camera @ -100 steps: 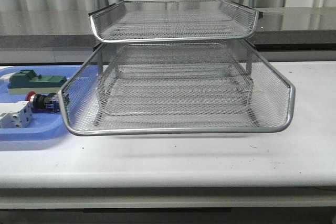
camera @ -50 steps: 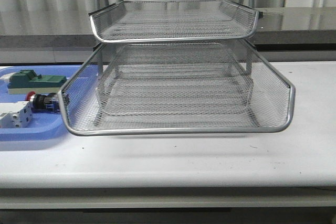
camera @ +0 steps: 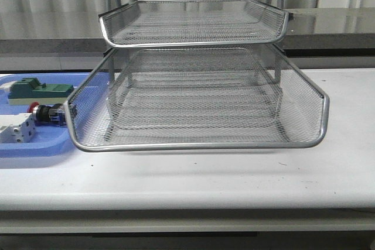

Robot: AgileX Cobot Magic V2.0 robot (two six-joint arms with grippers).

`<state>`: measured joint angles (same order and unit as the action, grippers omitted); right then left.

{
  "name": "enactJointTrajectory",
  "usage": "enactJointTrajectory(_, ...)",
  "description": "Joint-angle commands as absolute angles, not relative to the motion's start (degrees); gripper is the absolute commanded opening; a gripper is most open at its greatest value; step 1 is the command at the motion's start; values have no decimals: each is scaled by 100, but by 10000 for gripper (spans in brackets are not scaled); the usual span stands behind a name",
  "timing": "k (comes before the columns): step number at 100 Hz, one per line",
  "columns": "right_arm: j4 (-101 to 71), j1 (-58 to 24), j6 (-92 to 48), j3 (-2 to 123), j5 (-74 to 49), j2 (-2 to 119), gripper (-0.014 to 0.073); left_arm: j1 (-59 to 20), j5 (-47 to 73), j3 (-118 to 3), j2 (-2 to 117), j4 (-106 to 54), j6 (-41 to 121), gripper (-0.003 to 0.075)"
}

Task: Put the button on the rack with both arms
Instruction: 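Release the tray and withdraw the right gripper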

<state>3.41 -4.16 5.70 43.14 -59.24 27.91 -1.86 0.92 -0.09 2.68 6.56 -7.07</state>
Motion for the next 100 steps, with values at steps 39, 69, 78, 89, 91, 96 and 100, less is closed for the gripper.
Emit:
enactJointTrajectory(39, 383, -387, 582, 4497, -5620, 2816, -70, -208, 1819, -2454, 2476, 505, -743, -20)
enactJointTrajectory(69, 383, -387, 582, 4497, -5620, 2816, -70, -221, 3380, -4414, 4727, 635, -328, -20)
enactJointTrajectory(78, 383, -387, 582, 4497, -5620, 2816, -70, -221, 3687, -4800, 5354, 635, -136, -20)
enactJointTrajectory(89, 383, -387, 582, 4497, -5620, 2816, -70, -221, 3792, -5176, 6002, 648, -125, -20)
enactJointTrajectory(91, 383, -387, 582, 4497, -5620, 2816, -70, -221, 3803, -5235, 6116, 648, -125, -20)
enactJointTrajectory(96, 383, -387, 582, 4497, -5620, 2816, -70, -221, 3800, -5368, 6363, 648, -125, -20)
enactJointTrajectory(100, 383, -387, 582, 4497, -5620, 2816, -70, -221, 3800, -5474, 6553, 651, -114, -20)
